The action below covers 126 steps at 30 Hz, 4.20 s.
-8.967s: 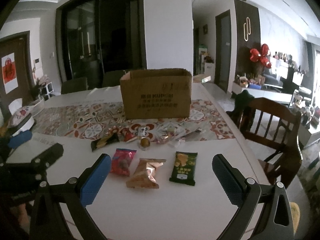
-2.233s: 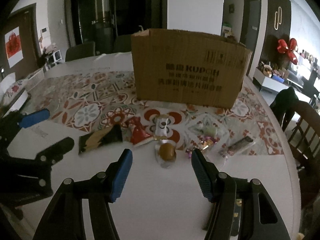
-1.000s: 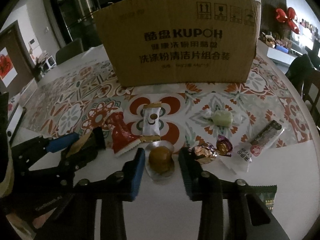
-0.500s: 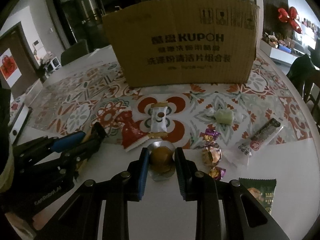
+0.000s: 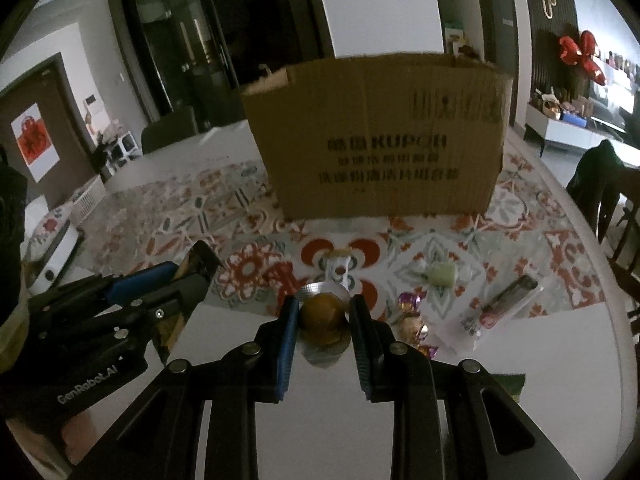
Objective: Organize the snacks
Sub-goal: 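Lift and carry both held snacks over the box and lower them inside, then open left gripper to drop the snack bar while right releases the cake, then withdraw both grippers from the box back toward the remaining snacks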
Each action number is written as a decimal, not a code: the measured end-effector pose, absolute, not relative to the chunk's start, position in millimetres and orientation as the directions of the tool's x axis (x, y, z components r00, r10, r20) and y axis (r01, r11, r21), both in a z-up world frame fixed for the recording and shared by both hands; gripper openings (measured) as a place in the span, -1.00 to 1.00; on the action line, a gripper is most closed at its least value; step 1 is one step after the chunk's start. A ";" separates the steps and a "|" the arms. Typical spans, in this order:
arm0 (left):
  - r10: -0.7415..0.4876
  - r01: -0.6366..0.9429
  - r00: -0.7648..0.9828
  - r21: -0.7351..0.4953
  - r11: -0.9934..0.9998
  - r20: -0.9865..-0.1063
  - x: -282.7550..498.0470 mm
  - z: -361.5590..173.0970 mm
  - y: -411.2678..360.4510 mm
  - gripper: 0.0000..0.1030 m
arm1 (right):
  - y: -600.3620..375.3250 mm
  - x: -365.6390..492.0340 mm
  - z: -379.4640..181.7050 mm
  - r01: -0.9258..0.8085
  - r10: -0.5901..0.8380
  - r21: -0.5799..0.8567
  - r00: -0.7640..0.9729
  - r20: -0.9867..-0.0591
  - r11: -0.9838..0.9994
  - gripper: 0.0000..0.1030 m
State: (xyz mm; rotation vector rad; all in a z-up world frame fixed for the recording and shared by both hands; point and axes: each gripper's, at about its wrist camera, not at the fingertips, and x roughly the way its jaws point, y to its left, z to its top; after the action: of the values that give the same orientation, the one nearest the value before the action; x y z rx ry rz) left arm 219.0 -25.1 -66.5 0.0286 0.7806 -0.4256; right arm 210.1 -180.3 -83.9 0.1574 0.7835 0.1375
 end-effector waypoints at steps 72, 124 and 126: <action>-0.396 0.447 0.643 -0.099 0.889 -0.656 416.2 18.5 -132.0 -0.19 | -266.3 375.1 25.4 -0.020 0.089 0.120 0.797 -0.598 0.993 -0.46; -0.236 0.316 0.752 0.023 0.948 -0.616 247.6 22.8 -55.9 0.70 | -226.8 227.6 26.0 0.021 0.010 0.052 0.850 -0.527 0.998 0.29; -0.234 0.313 0.742 0.016 0.950 -0.628 247.1 16.1 -53.6 0.70 | -224.0 224.8 20.3 0.019 0.009 0.048 0.844 -0.537 0.999 0.29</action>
State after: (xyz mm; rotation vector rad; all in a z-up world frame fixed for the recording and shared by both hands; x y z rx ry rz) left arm 247.1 -53.6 16.1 0.1232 0.6713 -0.3003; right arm 224.8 -224.0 20.3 0.0517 0.5665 -0.0051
